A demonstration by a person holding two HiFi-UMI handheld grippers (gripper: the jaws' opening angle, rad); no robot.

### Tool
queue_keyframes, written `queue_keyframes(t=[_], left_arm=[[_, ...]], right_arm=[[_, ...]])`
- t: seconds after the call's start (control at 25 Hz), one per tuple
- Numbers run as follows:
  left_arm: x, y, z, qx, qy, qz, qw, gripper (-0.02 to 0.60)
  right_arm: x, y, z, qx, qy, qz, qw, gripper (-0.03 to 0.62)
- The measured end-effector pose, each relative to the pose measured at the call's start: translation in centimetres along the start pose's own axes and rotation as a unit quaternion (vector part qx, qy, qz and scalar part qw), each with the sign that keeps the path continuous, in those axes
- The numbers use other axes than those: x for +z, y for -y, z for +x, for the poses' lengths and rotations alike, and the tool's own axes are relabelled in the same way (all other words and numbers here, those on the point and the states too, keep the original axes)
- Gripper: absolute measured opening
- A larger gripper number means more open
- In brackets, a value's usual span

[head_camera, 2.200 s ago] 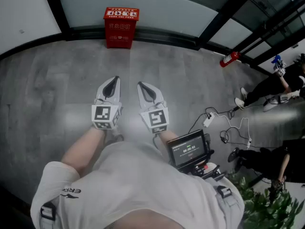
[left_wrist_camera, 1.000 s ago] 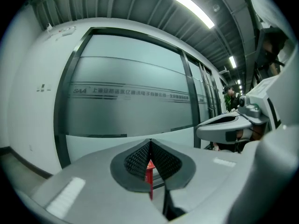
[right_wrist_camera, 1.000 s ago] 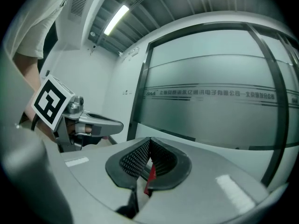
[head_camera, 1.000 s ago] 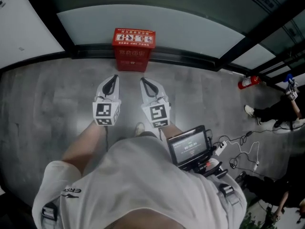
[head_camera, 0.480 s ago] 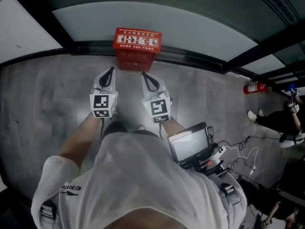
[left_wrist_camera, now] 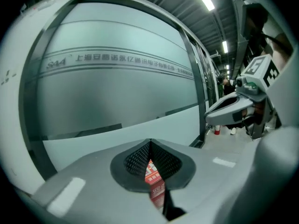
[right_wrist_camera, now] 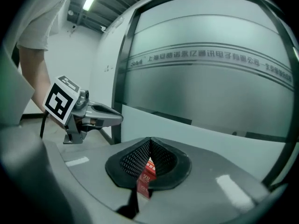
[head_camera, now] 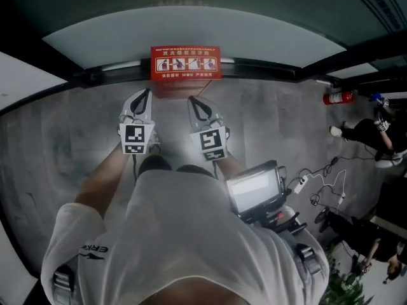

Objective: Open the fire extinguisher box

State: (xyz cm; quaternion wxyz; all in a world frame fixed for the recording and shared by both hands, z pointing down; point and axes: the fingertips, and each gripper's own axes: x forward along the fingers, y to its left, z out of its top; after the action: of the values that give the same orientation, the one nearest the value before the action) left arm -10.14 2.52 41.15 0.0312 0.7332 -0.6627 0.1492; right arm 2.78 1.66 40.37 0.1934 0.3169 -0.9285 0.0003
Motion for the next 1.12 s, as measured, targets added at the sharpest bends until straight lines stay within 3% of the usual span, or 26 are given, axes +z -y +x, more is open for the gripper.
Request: queue_keyframes(t=[0.36, 0.68, 0.96, 1.12], left_arm=[[-5.8, -7.9, 8.5, -0.084, -0.054, 0.026, 0.9947, 0.002], [-8.8, -10.5, 13.7, -0.094, -0.091, 0.083, 0.9878, 0.002], [-11.4, -11.5, 17.7, -0.095, -0.128, 0.158, 0.9745, 0.002], [-13.3, -10.9, 19.9, -0.13, -0.138, 0.209, 0.9593, 0.002]], right_arm=[[0.0, -0.7, 10.7, -0.047, -0.069, 0.018, 0.996, 0.015], [-1.1, 0.6, 15.1, -0.04, -0.087, 0.04, 0.995, 0.015], [-3.0, 3.7, 18.3, -0.024, -0.091, 0.036, 0.995, 0.015], [-4.7, 5.1, 19.6, -0.031, -0.106, 0.045, 0.993, 0.015]])
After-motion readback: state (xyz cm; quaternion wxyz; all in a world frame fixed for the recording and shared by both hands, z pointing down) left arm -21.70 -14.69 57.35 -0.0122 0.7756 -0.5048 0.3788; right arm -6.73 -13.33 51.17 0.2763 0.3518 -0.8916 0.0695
